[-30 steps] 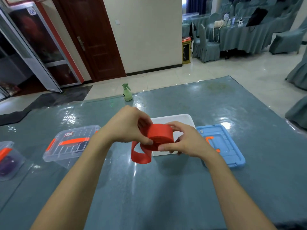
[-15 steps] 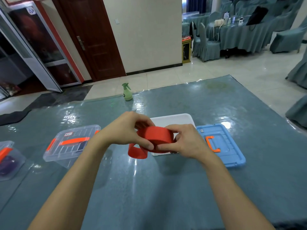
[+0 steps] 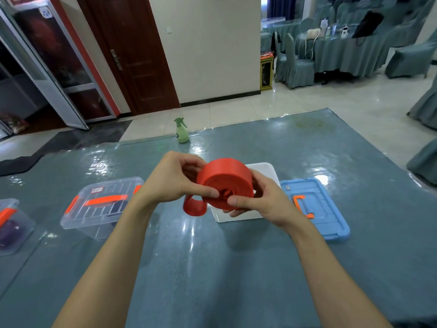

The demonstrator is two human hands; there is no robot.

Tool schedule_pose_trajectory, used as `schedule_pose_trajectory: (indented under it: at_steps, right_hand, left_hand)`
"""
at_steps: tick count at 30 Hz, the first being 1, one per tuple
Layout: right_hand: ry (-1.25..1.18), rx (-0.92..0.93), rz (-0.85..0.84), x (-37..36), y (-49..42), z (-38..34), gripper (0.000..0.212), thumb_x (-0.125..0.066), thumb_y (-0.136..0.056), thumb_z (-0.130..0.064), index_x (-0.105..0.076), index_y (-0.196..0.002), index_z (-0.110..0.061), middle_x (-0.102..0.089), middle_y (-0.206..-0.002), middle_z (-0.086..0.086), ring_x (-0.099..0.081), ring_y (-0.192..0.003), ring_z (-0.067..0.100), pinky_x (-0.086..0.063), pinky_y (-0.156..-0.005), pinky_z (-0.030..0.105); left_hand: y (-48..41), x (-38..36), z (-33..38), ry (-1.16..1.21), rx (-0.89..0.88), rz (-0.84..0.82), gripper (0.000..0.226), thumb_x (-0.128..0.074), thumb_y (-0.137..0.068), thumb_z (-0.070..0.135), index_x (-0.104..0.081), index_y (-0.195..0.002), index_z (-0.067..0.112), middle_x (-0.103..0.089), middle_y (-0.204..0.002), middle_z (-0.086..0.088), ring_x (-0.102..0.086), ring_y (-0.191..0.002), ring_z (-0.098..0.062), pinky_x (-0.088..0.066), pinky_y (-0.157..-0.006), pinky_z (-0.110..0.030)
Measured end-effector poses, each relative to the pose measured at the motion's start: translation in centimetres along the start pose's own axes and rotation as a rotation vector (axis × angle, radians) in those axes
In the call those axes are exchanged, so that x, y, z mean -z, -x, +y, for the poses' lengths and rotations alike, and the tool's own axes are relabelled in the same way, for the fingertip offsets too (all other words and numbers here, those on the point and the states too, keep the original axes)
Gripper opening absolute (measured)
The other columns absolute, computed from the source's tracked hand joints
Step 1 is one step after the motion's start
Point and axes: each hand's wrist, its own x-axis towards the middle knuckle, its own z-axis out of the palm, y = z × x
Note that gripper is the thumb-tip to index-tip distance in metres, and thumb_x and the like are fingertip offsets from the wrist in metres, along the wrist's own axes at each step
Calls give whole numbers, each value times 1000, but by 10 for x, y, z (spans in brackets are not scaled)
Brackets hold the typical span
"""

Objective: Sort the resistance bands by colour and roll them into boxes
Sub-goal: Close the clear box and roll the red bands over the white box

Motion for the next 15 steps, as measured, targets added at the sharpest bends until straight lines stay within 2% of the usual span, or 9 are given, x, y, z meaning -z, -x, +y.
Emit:
schedule_pose_trajectory:
  at_steps: [2,4,6,7,9,11,13,15]
  right_hand:
    - [292,-60,-9,1,2,1,78,-104,-63,-43,-64,-130,-46,-77,-114,-7,-82,-77,28,-63,-62,34]
    - [571,-76,18,0,4,-2,89,-102,-50,-67,-58,-128,-58,-72,-115,-22,-79,-67,15,-60,-58,26]
    - [678,-80,16,-4,3,-3,96,-99,-45,-75,-57,-130,-60,-69,-117,-28,-77,-64,10,-62,-58,25]
    - [721,-74,-1,-8,1,-2,91,-98,-47,-74,-60,-128,-56,-70,-113,-25,-76,-62,8,-63,-56,27]
    - [792,-62,-43,-19,-1,4,62,-95,-55,-68,-70,-104,-40,-74,-87,-16,-72,-52,8,-64,-53,35]
    - [759,-80,-57,-26,0,12,48,-94,-61,-62,-68,-89,-31,-73,-71,-11,-71,-48,11,-64,-58,41]
    - [739,-97,-71,-26,0,15,50,-95,-62,-60,-70,-92,-30,-74,-71,-11,-73,-50,13,-65,-64,42]
    - [763,-99,-77,-24,0,14,59,-95,-60,-66,-71,-102,-33,-76,-81,-10,-75,-57,10,-65,-68,39]
  left_hand:
    - [-2,1,4,-208,9,-43,49,-107,-52,47,-83,-91,30,-82,-83,9,-80,-78,-11,-65,-75,-32]
    - [-5,-1,12,-553,4,-97,57,-97,-47,65,-82,-92,35,-78,-80,19,-74,-76,-4,-63,-74,-31]
    - [-10,-9,17,-907,-34,-166,64,-85,-44,78,-80,-96,39,-74,-80,21,-66,-76,-5,-58,-70,-32]
    - [-12,-14,18,-1004,-53,-198,65,-83,-45,79,-78,-96,40,-72,-79,19,-62,-74,-7,-54,-67,-30]
    - [-16,-20,18,-1086,-85,-259,64,-79,-44,80,-77,-93,39,-69,-75,17,-54,-66,-6,-41,-58,-27]
    - [-18,-22,16,-1122,-111,-300,65,-73,-42,82,-77,-89,37,-66,-69,15,-48,-60,-2,-32,-53,-25]
    - [-17,-21,15,-1125,-117,-322,66,-70,-41,84,-76,-86,36,-64,-66,15,-47,-59,0,-30,-52,-25]
    - [-17,-20,14,-1114,-115,-325,66,-70,-42,84,-77,-86,36,-64,-65,14,-49,-59,-1,-33,-52,-26]
